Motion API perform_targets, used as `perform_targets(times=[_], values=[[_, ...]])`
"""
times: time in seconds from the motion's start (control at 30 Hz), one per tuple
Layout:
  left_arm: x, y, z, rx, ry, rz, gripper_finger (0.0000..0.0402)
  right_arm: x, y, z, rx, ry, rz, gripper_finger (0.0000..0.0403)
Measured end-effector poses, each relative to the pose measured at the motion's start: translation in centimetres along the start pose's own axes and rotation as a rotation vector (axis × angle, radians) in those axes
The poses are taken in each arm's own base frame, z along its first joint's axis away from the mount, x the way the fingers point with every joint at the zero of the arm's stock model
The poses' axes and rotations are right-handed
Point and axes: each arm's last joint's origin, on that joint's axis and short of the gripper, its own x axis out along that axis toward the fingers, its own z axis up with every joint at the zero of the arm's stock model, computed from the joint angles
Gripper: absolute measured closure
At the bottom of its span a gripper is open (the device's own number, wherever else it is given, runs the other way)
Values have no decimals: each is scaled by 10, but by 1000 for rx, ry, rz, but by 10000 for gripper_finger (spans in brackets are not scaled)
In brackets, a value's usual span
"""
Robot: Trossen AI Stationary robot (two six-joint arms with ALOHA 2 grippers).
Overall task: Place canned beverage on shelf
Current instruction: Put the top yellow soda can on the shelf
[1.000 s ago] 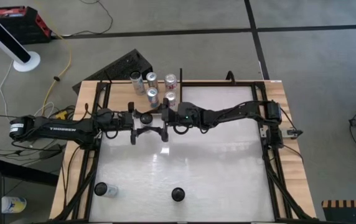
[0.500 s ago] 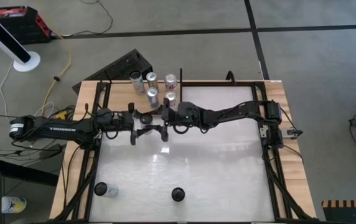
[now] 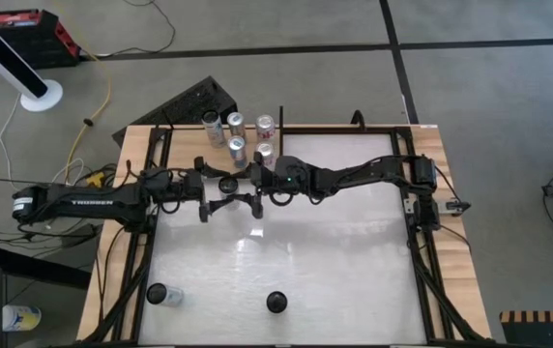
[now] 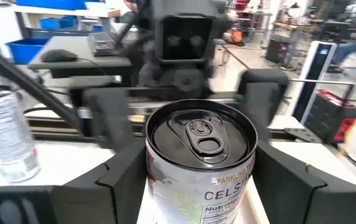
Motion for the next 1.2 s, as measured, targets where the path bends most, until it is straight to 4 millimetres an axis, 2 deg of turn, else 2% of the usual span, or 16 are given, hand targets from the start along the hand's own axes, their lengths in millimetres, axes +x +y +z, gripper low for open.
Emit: perform_targets(times=[0.17,0.33,0.6,0.67,0.8,0.93,1.1,1.2], values=[[0,2,0,-2,8,-25,34,0,1,0,7,1,19,130],[4,2,15,28,38,-62,62,0,-2,-1,13,17,16,130],[5,3,23,44,94,-67,177,0,-2,-1,7,14,16,130],[5,3,23,44,94,-62,177,0,-2,-1,6,15,15,123],[5,4,23,44,99,-9,177,0,-5,0,10,12,-4,66],[1,8,24,45,97,86,177,-8,-11,13,5,14,-20,16],[-9,15,28,50,86,159,177,-22,-22,27,12,67,-44,20],[-19,23,34,61,51,274,177,-30,-30,31,18,105,-59,26]])
